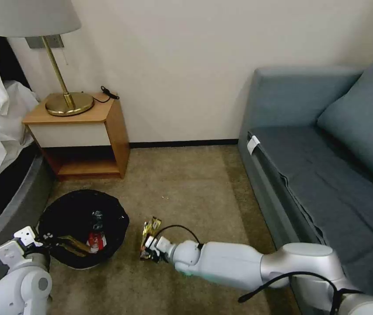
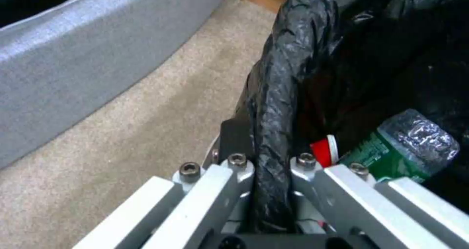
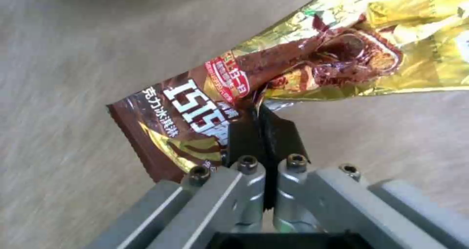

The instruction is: Pick up the trash bin, then pick up the garbage on the floor and place it into the trash bin.

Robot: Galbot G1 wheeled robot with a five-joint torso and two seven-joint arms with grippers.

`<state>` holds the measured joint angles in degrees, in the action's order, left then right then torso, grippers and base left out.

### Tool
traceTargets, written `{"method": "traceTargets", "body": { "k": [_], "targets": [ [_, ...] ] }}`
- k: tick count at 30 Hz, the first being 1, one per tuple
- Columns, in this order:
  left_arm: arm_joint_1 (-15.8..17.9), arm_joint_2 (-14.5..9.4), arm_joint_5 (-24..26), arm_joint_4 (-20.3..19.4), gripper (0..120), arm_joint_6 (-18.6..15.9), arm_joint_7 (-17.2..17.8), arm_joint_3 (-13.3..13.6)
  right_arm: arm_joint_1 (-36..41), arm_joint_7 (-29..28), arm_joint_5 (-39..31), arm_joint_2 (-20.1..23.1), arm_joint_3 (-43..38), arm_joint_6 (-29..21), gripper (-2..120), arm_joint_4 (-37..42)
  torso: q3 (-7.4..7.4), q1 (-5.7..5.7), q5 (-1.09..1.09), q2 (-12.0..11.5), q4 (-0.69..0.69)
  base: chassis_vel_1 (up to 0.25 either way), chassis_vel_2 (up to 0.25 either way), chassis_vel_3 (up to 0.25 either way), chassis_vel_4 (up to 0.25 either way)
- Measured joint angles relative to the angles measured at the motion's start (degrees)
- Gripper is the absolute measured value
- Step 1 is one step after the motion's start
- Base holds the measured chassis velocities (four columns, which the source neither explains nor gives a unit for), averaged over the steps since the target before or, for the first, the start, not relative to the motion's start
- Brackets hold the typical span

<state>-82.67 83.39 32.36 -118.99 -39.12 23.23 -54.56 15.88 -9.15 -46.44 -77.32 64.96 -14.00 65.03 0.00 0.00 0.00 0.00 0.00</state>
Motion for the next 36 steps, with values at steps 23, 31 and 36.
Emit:
{"method": "traceTargets", "body": {
  "k": [23, 31, 36],
  "targets": [
    [1.6, 0.5, -0.1, 0.2, 3, -0.5, 0.1, 1.8, -6.8, -7.4, -9.0, -0.2, -8.8, -6.9, 0, 25.9, 0.0, 0.0, -0.01, 0.0, 0.0, 0.0, 0.0, 0.0, 0.0],
    [1.5, 0.8, -0.2, -0.1, 3, -0.6, 0.2, 2.0, -6.0, -8.9, -7.6, -3.9, -2.8, -5.0, 0, 21.0, 0.0, 0.0, -0.01, 0.0, 0.0, 0.0, 0.0, 0.0, 0.0],
    [1.4, 1.0, -0.3, -0.2, 3, -0.6, 0.2, 2.2, -5.9, -9.7, -7.2, -5.4, -2.4, -4.7, 10, 19.7, -0.01, 0.0, -0.01, 0.0, 0.01, 0.0, 0.0, 0.0, 0.0]
  ]
}}
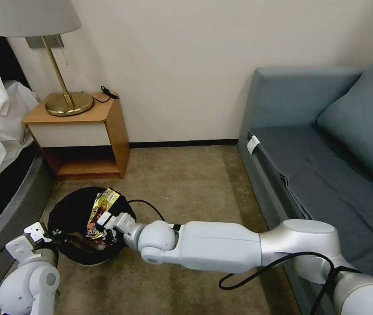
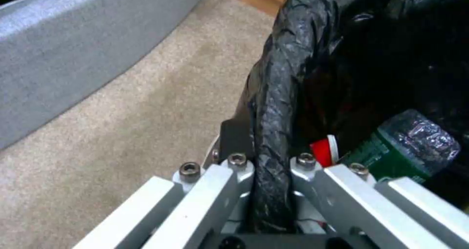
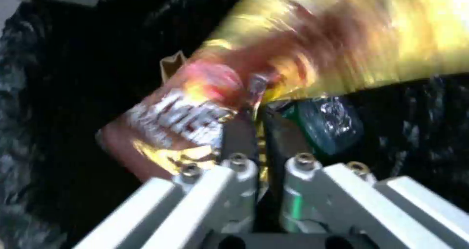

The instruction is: Pick up the trash bin, then pick up the garbage on the floor and place it into the trash bin.

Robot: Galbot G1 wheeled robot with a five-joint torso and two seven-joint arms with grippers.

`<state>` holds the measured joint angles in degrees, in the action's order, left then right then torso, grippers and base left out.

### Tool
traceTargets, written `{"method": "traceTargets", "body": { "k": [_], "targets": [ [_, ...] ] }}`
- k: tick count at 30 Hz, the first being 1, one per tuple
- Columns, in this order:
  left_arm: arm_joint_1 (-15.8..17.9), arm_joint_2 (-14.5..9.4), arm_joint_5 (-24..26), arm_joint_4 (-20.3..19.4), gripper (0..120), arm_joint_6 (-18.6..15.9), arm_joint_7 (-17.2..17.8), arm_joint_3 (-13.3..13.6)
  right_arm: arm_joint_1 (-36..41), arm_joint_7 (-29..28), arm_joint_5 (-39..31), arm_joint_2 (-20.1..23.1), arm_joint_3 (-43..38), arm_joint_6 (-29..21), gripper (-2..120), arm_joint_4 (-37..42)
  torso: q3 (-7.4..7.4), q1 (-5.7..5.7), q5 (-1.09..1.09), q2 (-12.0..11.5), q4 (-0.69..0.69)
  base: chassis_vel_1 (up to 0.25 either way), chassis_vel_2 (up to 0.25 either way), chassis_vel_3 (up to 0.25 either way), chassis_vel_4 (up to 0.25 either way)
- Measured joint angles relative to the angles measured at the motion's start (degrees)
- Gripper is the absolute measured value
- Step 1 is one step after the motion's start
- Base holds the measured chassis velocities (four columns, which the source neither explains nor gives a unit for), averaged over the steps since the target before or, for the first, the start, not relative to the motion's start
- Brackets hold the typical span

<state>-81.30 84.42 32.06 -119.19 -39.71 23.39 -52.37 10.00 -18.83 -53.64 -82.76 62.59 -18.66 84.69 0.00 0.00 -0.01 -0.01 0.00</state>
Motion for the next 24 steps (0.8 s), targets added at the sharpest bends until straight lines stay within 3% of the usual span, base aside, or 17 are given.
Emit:
{"method": "traceTargets", "body": {
  "k": [13, 15, 17, 21, 22, 24],
  "targets": [
    [0.2, 0.1, 1.0, -0.1, 3, 0.0, 0.4, 0.0, -0.4, -1.7, 0.4, 1.4, -1.6, -0.3, 57, 1.8, 0.0, 0.0, 0.01, 0.0, 0.0, 0.0, 0.0, 0.0, 0.0],
    [0.5, 0.1, 4.4, 0.2, 3, -0.1, 2.0, 0.0, -0.7, -2.4, 0.5, 2.1, -3.3, -0.7, 66, 3.1, 0.0, 0.0, 0.01, 0.0, 0.0, 0.0, 0.0, 0.0, 0.0],
    [0.6, 0.1, 5.4, 0.4, 3, -0.1, 2.5, 0.0, -0.8, -2.5, 0.5, 2.3, -3.7, -0.7, 68, 3.5, 0.0, 0.0, 0.01, 0.0, 0.0, 0.0, 0.0, 0.0, 0.0],
    [2.1, -0.2, 16.3, 2.5, 3, -0.7, 8.0, -0.1, -1.9, -2.9, 0.5, 4.8, -6.9, -1.2, 86, 7.8, 0.0, 0.0, 0.01, 0.0, -0.01, 0.0, 0.0, 0.0, 0.0],
    [2.1, -0.2, 16.3, 2.5, 3, -0.7, 8.0, -0.1, -1.9, -2.9, 0.5, 4.8, -6.9, -1.2, 86, 7.8, 0.0, 0.0, 0.01, 0.0, -0.01, 0.0, 0.0, 0.0, 0.0],
    [3.1, -0.3, 22.0, 3.8, 3, -1.4, 12.4, 0.0, -1.9, -3.0, 0.5, 6.0, -8.6, -1.4, 97, 10.0, 0.0, 0.0, 0.02, 0.0, -0.01, 0.0, 0.0, 0.0, 0.0]
  ]
}}
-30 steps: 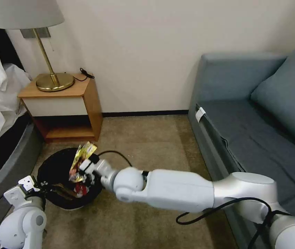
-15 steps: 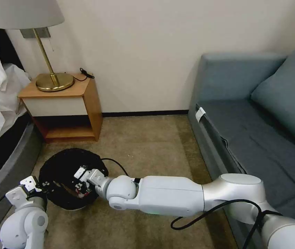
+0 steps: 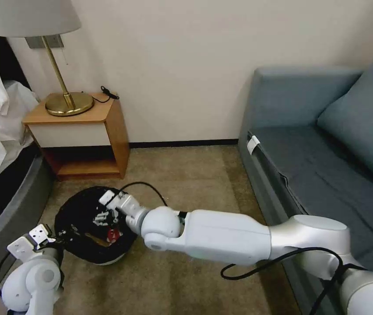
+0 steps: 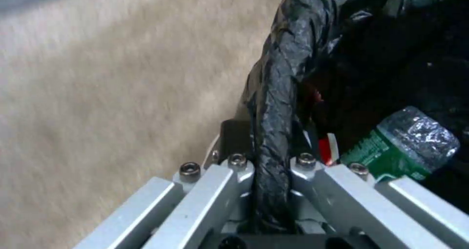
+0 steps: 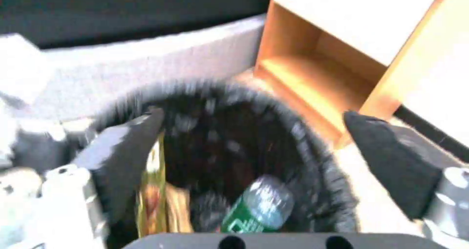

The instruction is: Pick up the trash bin, then pick up the garbage on the floor and place it into the trash bin.

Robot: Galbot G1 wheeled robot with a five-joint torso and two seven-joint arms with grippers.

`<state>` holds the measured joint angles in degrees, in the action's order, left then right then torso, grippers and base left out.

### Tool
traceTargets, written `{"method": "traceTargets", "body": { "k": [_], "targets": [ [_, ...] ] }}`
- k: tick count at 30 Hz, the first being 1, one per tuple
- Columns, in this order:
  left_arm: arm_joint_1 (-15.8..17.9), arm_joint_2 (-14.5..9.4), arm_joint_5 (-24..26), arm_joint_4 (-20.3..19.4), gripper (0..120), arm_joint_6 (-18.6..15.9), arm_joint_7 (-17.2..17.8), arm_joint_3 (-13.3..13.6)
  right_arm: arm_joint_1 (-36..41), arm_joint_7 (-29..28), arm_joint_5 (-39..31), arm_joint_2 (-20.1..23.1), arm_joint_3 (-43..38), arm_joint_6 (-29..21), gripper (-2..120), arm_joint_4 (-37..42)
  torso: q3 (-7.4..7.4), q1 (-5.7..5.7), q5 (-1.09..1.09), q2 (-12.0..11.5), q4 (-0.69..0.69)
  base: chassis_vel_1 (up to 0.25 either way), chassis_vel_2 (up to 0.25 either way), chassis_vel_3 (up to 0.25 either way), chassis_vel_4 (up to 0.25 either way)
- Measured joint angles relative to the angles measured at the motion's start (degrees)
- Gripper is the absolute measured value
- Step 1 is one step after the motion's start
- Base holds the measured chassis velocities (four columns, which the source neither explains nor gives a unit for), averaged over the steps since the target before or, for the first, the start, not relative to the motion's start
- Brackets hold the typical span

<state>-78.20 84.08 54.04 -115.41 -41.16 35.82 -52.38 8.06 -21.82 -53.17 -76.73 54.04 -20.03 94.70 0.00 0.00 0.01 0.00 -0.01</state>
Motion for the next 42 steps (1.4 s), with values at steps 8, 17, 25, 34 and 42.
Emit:
{"method": "traceTargets", "body": {
  "k": [8, 17, 25, 34, 42],
  "targets": [
    [1.5, -0.3, 3.8, 3.4, 3, -0.6, 3.8, 0.7, 1.2, -0.1, 0.0, 2.0, -2.2, -0.1, 100, 2.6, 0.0, 0.0, 0.0, 0.0, 0.0, 0.0, 0.0, 0.0, 0.0],
    [1.5, -0.4, 2.1, 5.1, 3, -0.6, 2.5, 0.9, 2.6, -0.2, 0.2, 3.1, -3.3, 0.0, 100, 3.0, 0.0, 0.0, 0.0, 0.0, 0.01, 0.0, 0.0, 0.0, 0.0],
    [0.4, -0.4, -4.2, 4.2, 26, 1.6, -4.6, 0.9, 3.1, -0.2, 0.3, 3.4, -3.8, 0.0, 100, 3.1, 0.0, 0.0, -0.01, 0.0, 0.01, 0.0, 0.0, 0.0, 0.0],
    [-3.4, -0.7, -18.0, 1.7, 63, 10.9, -24.9, -0.6, 4.2, -0.3, 0.0, 5.2, -6.5, 0.0, 100, 4.6, 0.0, 0.0, -0.01, 0.0, 0.02, 0.0, 0.0, 0.0, 0.0],
    [-7.3, -1.1, -27.9, -0.2, 88, 30.2, -45.8, -2.1, 9.9, 1.7, 1.1, 13.0, -18.0, 3.0, 100, 10.2, 0.0, 0.0, 0.01, 0.0, 0.03, 0.0, 0.0, 0.0, 0.0]
  ]
}}
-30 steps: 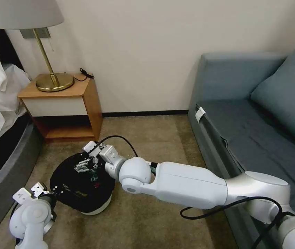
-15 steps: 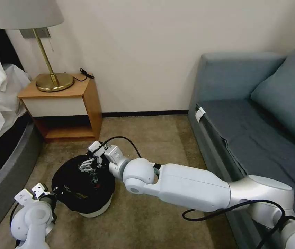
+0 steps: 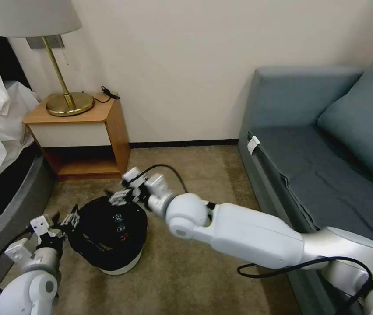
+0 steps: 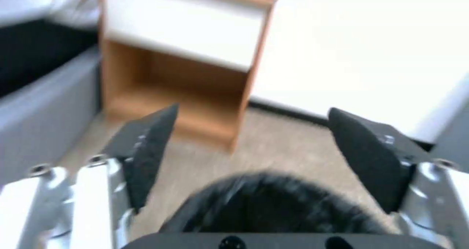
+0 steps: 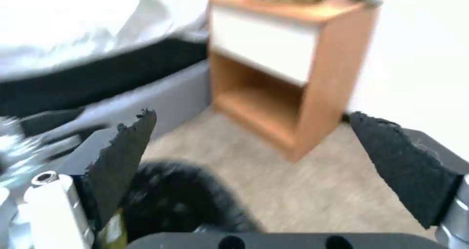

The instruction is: Pick up the trash bin, then pick up the garbage on the floor and place it into the trash bin.

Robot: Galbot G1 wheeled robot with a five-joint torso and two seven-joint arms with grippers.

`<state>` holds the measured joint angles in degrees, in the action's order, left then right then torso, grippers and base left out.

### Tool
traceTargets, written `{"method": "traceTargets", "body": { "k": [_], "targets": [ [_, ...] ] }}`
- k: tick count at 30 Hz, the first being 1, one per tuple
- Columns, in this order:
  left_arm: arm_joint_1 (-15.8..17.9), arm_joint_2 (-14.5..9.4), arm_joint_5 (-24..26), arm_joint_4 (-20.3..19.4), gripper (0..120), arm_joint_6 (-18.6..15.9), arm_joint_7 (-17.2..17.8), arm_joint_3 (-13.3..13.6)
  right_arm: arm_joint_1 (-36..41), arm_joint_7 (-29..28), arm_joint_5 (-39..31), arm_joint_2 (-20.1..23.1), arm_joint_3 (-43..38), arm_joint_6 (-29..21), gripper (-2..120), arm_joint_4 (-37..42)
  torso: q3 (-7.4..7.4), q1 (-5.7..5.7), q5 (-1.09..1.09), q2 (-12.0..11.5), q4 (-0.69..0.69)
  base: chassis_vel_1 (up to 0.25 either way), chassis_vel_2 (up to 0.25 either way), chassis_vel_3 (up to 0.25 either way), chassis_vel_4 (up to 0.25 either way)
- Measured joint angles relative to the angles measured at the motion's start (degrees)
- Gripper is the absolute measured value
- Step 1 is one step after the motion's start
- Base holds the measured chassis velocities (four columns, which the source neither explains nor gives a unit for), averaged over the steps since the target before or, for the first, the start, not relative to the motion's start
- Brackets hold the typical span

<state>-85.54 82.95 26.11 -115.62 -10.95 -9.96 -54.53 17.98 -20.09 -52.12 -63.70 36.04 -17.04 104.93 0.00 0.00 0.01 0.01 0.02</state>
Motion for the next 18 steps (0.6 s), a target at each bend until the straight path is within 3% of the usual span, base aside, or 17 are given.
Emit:
{"method": "traceTargets", "body": {
  "k": [2, 6, 8, 13, 14, 18],
  "targets": [
    [-1.5, -0.2, -0.8, -2.1, 97, 2.4, -4.3, -0.2, 5.9, 1.6, 2.7, 4.6, -8.7, 2.6, 100, 3.4, 0.0, 0.0, 0.01, 0.0, -0.05, 0.0, 0.0, 0.0, 0.0],
    [-2.5, -0.3, -1.3, -4.2, 100, 2.8, -5.5, 0.4, 11.1, 1.9, 6.4, 8.0, -16.6, 5.1, 100, 6.9, 0.0, 0.0, 0.01, 0.0, -0.03, 0.0, 0.0, 0.0, 0.0],
    [-3.3, -0.4, -2.2, -6.4, 100, 2.7, -5.5, 1.2, 17.6, 1.7, 12.0, 10.3, -26.6, 6.1, 100, 11.8, 0.0, 0.0, 0.01, 0.0, -0.02, 0.0, 0.0, 0.0, 0.0],
    [-4.3, -0.4, -3.0, -8.5, 100, 2.4, -5.4, 2.1, 25.8, 1.7, 17.6, 10.9, -37.0, 6.5, 100, 16.4, 0.0, 0.0, 0.01, 0.0, -0.03, 0.0, 0.0, 0.0, 0.0],
    [-5.0, -0.3, -3.6, -9.7, 100, 2.1, -5.0, 2.7, 32.2, 1.2, 20.8, 10.2, -43.9, 6.5, 100, 19.5, 0.0, 0.0, 0.02, 0.0, -0.03, 0.0, 0.0, 0.0, 0.0],
    [-6.0, 0.1, -6.7, -10.9, 100, 1.8, -3.9, 3.9, 43.8, -0.5, 28.0, 5.6, -56.3, 5.3, 100, 25.4, -0.01, 0.0, -0.01, 0.0, -0.03, 0.0, 0.0, 0.0, 0.0]
  ]
}}
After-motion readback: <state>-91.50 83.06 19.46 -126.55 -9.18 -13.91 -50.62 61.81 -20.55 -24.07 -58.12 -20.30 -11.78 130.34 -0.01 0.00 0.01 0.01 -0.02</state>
